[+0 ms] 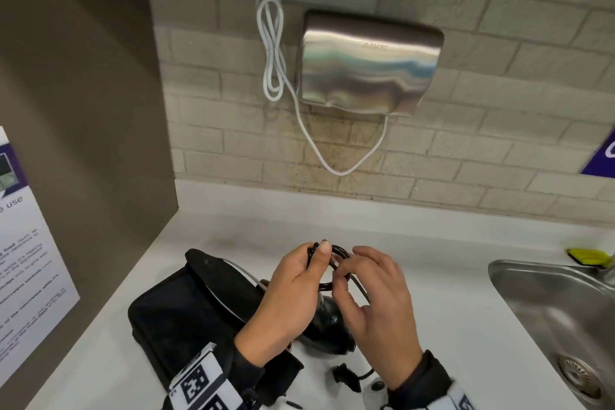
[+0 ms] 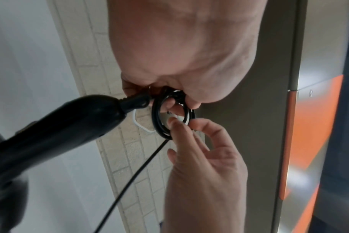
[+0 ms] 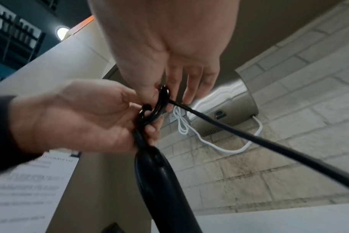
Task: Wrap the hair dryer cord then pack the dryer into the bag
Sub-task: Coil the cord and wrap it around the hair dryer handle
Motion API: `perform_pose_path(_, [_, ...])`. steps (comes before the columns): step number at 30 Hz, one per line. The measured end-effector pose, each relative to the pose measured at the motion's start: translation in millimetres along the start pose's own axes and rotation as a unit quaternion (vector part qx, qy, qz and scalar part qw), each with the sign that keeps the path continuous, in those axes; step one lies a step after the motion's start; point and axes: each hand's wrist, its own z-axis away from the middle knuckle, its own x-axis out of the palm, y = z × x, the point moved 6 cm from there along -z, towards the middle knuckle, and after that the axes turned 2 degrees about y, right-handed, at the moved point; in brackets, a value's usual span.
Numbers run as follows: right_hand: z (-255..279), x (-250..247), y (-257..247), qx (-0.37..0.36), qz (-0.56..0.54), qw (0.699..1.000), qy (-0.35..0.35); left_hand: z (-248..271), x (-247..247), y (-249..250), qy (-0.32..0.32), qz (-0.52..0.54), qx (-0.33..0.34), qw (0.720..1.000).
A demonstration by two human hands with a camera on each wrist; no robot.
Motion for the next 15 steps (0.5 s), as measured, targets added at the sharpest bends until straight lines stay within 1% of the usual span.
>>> perform_pose_path(2, [4.1, 0.2, -0.1, -0.021, 0.078, 0.996, 0.029, -0.1, 0.8, 1.3, 0.001, 0.034, -0.015, 0.999])
perform_pose_path(3, [5.6, 0.8, 0.5, -0.016, 0.109, 0.993, 0.04, 0.0, 1.0, 1.4, 0.001, 0.046, -0.016, 0.999])
perform_pose_path(5, [6.8, 4.2, -0.3, 0.0, 0.14, 0.989, 0.041, 0.3, 2.2, 1.2, -0.003, 0.059, -0.013, 0.998])
perform_pose_path(7, [6.8, 8.0, -1.4, 0.03, 0.105, 0.994, 0.023, 1.3, 3.4, 2.6, -0.002, 0.061, -0.004, 0.998])
perform_pose_path(8, [6.0, 9.3, -1.0, 0.07, 0.054, 0.996, 0.008, 1.6, 3.4, 3.7, 0.004, 0.058, 0.002, 0.998])
perform_pose_path(9, [4.0, 9.1, -0.2, 0.127, -0.005, 0.992, -0.008, 1.3, 2.0, 3.4, 0.011, 0.051, 0.006, 0.999])
perform_pose_path(10, [2.0, 8.9, 1.2, 0.196, -0.065, 0.978, -0.032, 0.2, 0.3, 2.1, 0.017, 0.039, 0.01, 0.999])
perform_pose_path(11, [0.8, 9.7, 2.9, 0.264, -0.127, 0.954, -0.061, -1.0, -1.7, 0.0, 0.022, 0.023, 0.014, 0.999])
perform_pose_path(13, [0.3, 9.1, 7.9, 0.376, -0.24, 0.888, -0.108, -2.5, -4.8, -2.9, 0.029, -0.006, 0.025, 0.999])
perform_pose_path(14, [-0.5, 5.6, 8.9, 0.411, -0.276, 0.861, -0.117, -2.3, -5.0, -3.2, 0.03, -0.017, 0.03, 0.999])
perform_pose_path(15, [-2.8, 0.3, 9.0, 0.426, -0.297, 0.847, -0.118, -1.8, -4.8, -3.0, 0.031, -0.026, 0.032, 0.999])
